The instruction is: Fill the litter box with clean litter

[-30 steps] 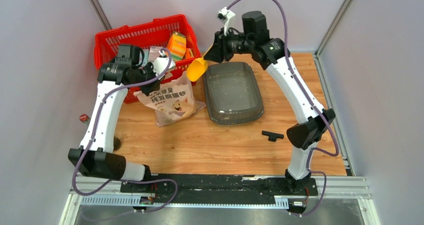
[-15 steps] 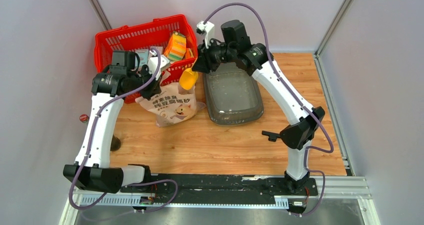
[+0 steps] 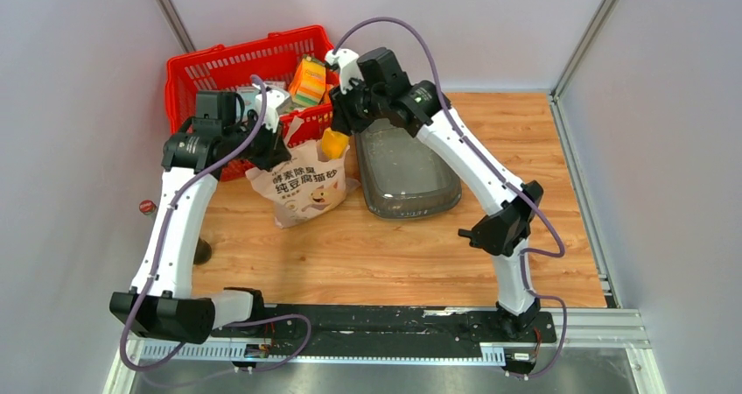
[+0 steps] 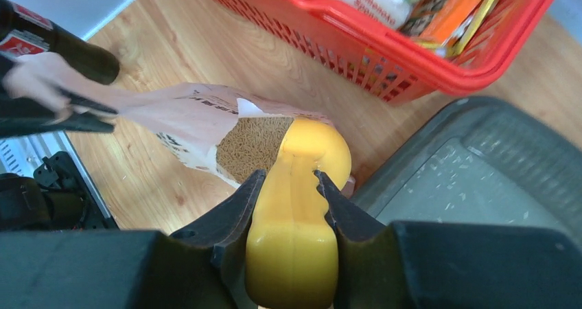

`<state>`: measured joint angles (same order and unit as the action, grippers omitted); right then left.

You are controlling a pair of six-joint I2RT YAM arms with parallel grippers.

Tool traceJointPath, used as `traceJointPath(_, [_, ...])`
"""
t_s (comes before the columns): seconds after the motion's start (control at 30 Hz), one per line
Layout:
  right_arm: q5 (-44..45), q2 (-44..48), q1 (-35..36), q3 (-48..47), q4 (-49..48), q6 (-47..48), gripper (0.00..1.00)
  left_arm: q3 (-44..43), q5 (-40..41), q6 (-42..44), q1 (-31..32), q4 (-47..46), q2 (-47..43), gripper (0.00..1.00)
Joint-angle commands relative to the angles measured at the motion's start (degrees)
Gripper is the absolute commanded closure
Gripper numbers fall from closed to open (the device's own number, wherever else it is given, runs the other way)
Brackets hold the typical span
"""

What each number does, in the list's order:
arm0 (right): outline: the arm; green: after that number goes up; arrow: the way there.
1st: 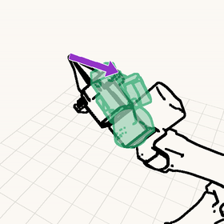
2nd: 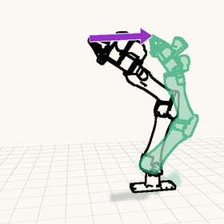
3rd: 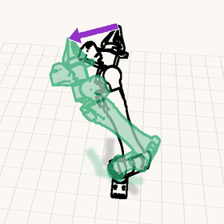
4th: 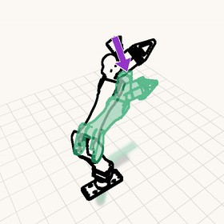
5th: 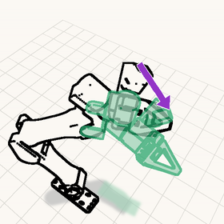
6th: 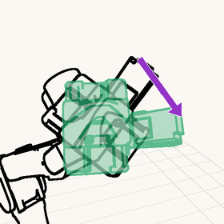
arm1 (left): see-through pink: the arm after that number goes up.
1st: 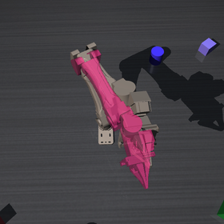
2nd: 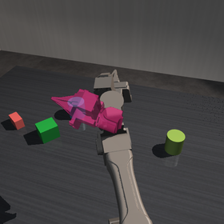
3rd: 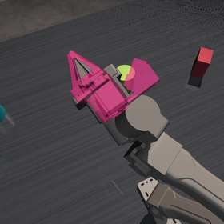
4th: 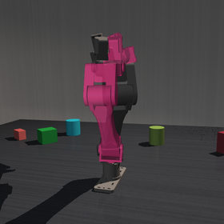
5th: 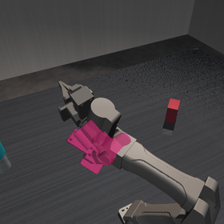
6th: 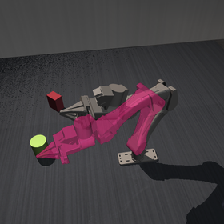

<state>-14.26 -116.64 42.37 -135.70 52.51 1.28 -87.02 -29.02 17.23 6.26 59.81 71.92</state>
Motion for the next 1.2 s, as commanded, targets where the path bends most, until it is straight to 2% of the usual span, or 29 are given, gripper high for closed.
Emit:
traceJointPath(0.0, [7.05, -2.28, 2.18, -0.19, 1.36, -5.23, 1.00, 1.85, -7.37, -9.57, 1.12, -15.94, -7.32, 1.00])
traceJointPath(0.13, [11.78, -2.54, 4.47, 2.54, 1.81, -4.88, 1.00, 3.61, -7.20, -11.70, 1.38, -20.69, -7.85, 1.00])
traceJointPath(0.37, [18.47, -5.35, 5.27, 4.30, 1.45, -3.74, 1.00, 6.69, -6.49, -10.99, 1.38, -23.42, -9.34, 1.00])
traceJointPath(0.53, [17.52, -7.80, 5.00, 8.87, 1.01, -4.44, 1.00, 7.22, -6.49, -10.47, 1.38, -23.77, -9.78, 1.00])
traceJointPath(0.7, [7.95, -10.53, 2.99, 10.45, 2.76, -8.74, 1.00, 7.66, -5.88, -9.24, 1.65, -23.60, -10.05, 1.00])
traceJointPath(0.73, [4.02, -10.71, 2.55, 12.02, 2.68, -10.49, 1.00, 7.66, -5.70, -8.63, 1.74, -23.34, -10.05, 1.00])
traceJointPath(0.83, [0.48, -10.54, 2.02, 15.02, 2.34, -12.70, 1.00, 7.75, -5.35, -6.87, 2.26, -22.81, -9.70, 1.00])
traceJointPath(0.97, [-9.28, -10.45, 1.40, 19.06, -0.21, -18.40, 1.00, 8.27, -5.35, -4.58, 3.75, -21.93, -8.82, 1.00])
traceJointPath(1.17, [-22.72, -13.43, -0.79, 16.96, -6.18, -26.41, 1.00, 9.85, -5.17, -4.14, 4.90, -21.67, -8.81, 1.00])
